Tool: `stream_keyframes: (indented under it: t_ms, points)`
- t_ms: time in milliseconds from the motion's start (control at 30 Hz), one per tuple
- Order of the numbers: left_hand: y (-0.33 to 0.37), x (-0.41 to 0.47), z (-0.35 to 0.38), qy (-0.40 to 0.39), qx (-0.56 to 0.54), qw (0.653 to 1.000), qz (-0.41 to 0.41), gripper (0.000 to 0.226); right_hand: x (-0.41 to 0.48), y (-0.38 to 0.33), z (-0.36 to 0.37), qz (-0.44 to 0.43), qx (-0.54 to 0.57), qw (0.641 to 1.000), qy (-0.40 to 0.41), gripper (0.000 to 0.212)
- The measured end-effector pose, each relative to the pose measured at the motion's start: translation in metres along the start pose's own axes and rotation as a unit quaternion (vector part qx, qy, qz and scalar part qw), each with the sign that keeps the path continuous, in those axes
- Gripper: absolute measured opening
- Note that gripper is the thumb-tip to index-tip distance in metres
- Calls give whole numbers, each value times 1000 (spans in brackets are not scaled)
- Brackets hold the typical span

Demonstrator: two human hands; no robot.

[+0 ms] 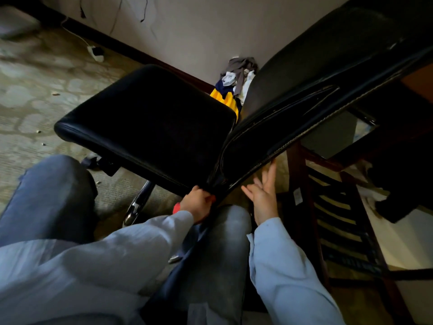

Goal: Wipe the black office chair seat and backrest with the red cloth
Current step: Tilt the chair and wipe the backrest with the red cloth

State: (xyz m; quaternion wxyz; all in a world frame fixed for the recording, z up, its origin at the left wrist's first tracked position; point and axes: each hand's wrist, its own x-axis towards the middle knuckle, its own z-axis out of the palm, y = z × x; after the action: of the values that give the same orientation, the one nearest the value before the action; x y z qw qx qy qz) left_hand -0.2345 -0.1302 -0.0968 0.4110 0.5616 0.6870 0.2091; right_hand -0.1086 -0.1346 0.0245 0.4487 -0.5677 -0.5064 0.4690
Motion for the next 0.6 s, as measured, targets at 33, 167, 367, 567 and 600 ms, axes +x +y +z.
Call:
stream_keyframes:
  t_ms: [33,167,367,567,600]
  points:
    - [-8,-2,5,5,-28,1000,-6,27,1,7,1,5,-16,1000,-1,88]
    - [-19,-8,9,84,-142,986,-25,30,3,36,8,62,-76,995,-16,88]
    - [-15,-8,4,178,-261,949,-14,33,11,54,22,106,-51,993,-9,87]
    - [37,-29,18,138,-328,931,85,37,11,58,24,111,-119,986,24,82]
    - [41,-27,20,146,-324,932,78,37,11,59,23,112,-126,985,25,82]
